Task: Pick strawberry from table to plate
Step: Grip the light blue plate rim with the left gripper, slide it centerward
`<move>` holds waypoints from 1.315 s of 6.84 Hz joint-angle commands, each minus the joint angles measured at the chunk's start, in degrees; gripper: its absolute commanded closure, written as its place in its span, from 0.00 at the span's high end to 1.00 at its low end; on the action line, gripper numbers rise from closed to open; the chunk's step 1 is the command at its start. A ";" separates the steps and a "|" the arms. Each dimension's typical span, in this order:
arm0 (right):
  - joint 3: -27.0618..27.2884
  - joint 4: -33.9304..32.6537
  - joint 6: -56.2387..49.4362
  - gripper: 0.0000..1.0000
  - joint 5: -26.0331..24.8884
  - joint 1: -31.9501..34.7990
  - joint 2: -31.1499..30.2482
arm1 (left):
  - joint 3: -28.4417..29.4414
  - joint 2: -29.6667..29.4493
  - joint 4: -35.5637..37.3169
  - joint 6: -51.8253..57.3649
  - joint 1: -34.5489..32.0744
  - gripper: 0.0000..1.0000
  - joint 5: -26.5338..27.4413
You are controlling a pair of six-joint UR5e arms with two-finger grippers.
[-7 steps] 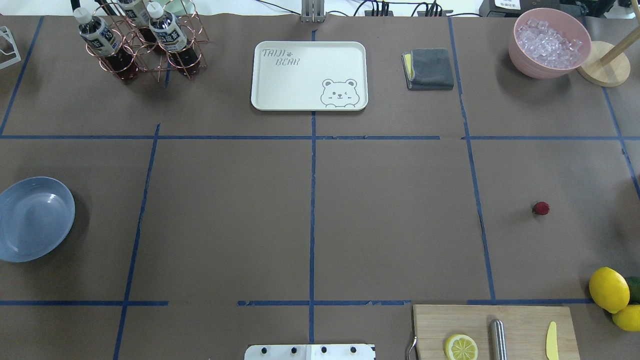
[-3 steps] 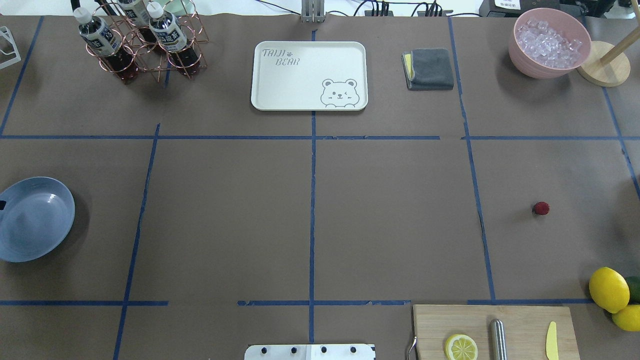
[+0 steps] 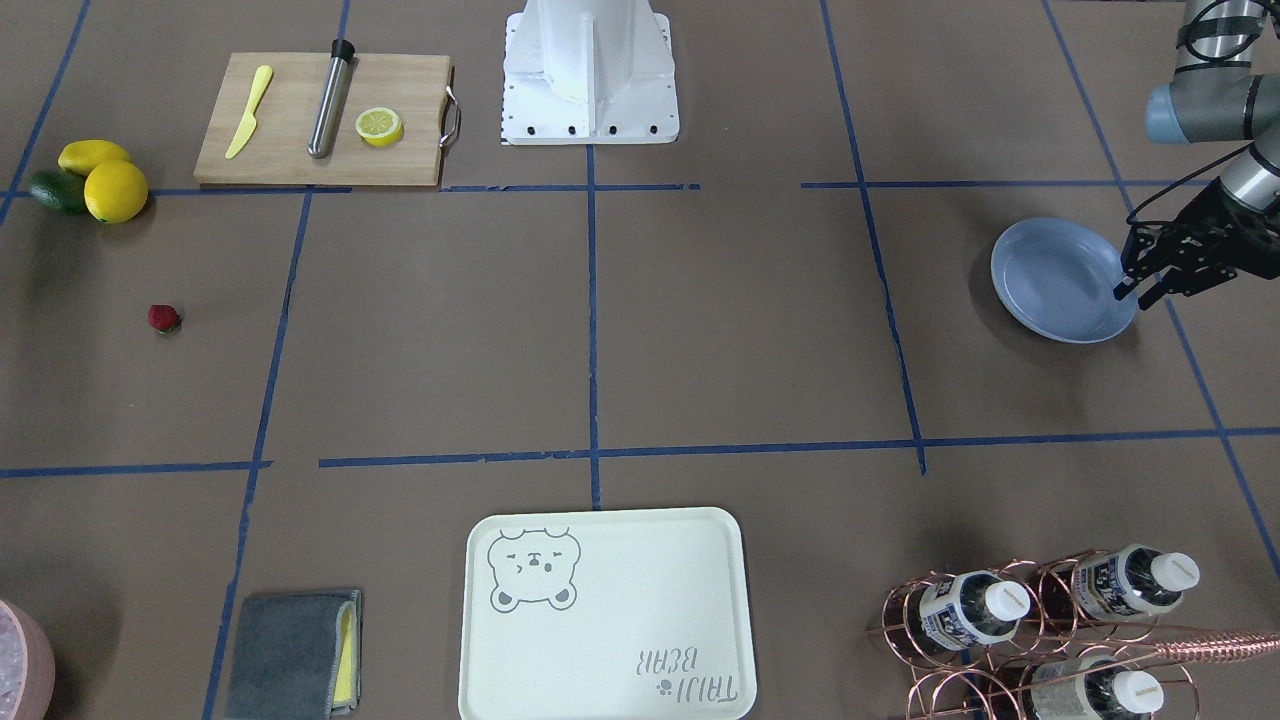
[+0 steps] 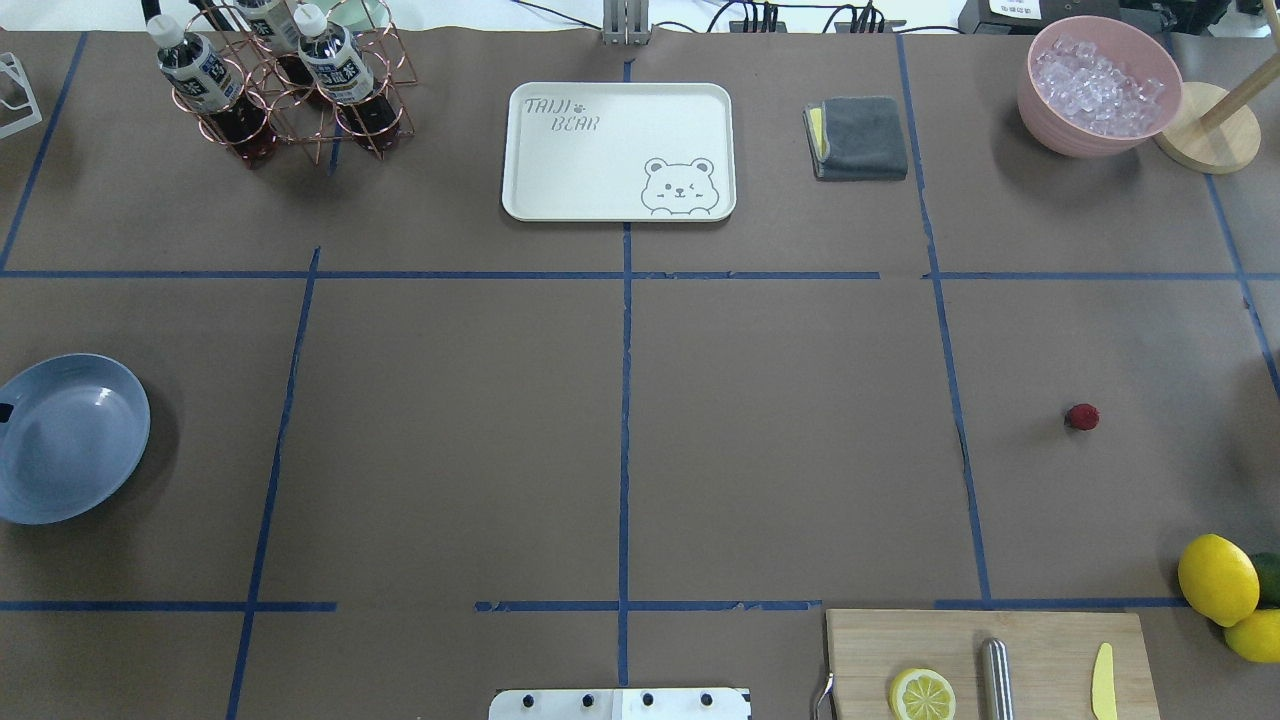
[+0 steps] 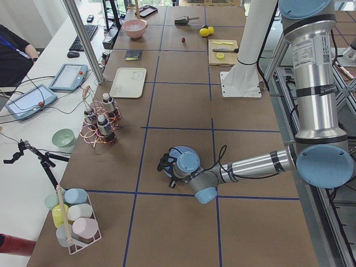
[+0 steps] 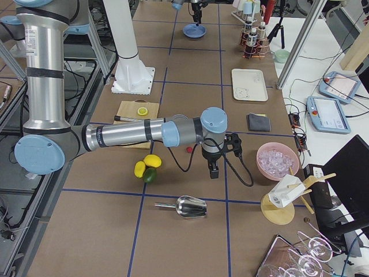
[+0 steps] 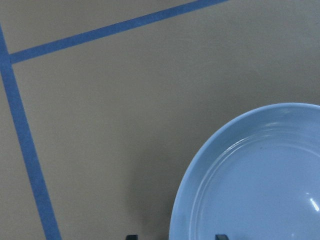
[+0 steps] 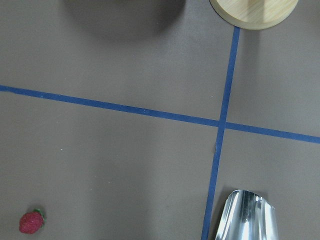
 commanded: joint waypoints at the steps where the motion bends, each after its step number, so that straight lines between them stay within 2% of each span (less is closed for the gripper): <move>1: -0.18 0.00 0.08 1.00 0.03 0.00 0.00 | 0.02 -0.09 -0.28 0.07 0.14 0.00 -0.01; 2: -0.18 0.00 0.08 1.00 0.03 0.00 0.00 | -1.98 -0.17 -0.10 -0.37 0.05 0.00 -0.53; 3: -0.26 -0.09 0.16 1.00 0.20 -0.09 0.08 | -6.61 -1.05 3.64 -0.81 0.14 0.00 -2.37; 4: -0.26 -0.09 0.25 1.00 0.38 0.00 0.00 | -14.14 -3.06 11.60 -5.51 0.40 0.00 -4.56; 5: -0.18 0.00 0.25 1.00 0.38 0.00 0.00 | -20.39 -4.55 17.59 -10.34 3.27 0.00 -4.32; 6: -0.18 0.00 0.25 1.00 0.29 0.09 -0.09 | -22.46 -9.44 18.96 -16.40 5.83 0.00 -3.36; 7: -0.18 0.00 0.25 1.00 0.29 0.09 -0.18 | -22.30 -15.32 19.14 -22.37 11.16 0.00 -0.39; 8: -0.18 0.00 0.25 1.00 0.29 0.18 -0.44 | -21.35 -21.56 21.76 -28.78 18.87 0.00 4.94; 9: -0.09 0.00 0.25 1.00 0.29 0.18 -0.53 | -20.90 -30.23 30.74 -33.37 24.17 0.00 10.31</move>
